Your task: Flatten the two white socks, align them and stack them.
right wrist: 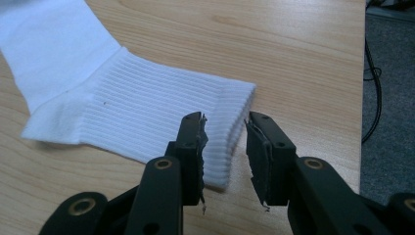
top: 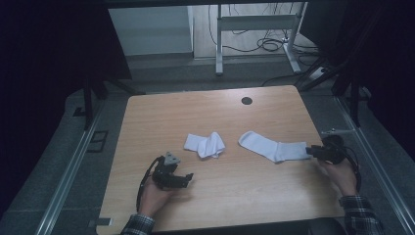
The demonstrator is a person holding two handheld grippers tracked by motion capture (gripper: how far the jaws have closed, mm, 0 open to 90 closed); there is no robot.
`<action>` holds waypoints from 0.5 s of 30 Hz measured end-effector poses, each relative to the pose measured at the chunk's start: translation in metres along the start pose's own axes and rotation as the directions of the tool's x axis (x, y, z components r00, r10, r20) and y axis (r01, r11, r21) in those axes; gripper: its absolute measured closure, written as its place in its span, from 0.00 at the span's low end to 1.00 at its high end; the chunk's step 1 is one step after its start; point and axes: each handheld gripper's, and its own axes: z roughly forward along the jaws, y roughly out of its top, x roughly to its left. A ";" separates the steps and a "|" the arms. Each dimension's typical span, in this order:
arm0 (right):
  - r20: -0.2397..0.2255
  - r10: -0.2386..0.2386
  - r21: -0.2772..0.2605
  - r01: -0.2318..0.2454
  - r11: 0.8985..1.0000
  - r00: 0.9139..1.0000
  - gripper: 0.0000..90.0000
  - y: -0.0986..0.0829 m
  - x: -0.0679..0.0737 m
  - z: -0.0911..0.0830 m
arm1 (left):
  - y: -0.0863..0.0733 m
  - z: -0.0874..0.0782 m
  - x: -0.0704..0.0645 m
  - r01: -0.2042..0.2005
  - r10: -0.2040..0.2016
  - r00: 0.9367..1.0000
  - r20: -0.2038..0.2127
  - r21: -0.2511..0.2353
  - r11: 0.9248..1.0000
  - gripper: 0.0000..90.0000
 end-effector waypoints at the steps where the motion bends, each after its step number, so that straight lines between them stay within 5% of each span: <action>1: 0.000 -0.005 -0.001 0.005 1.000 1.000 0.73 0.000 0.001 0.000 | 0.007 0.002 -0.003 -0.003 0.004 1.000 0.004 -0.015 1.000 0.22; 4: 0.003 -0.019 -0.004 0.019 1.000 1.000 0.69 -0.001 0.003 0.002 | 0.039 0.015 -0.014 -0.036 0.037 0.999 0.015 -0.058 0.998 0.29; 15: 0.007 -0.059 0.019 0.059 0.998 0.998 0.65 -0.008 0.006 0.014 | 0.101 0.063 -0.044 -0.107 0.110 0.993 0.033 -0.090 0.990 0.43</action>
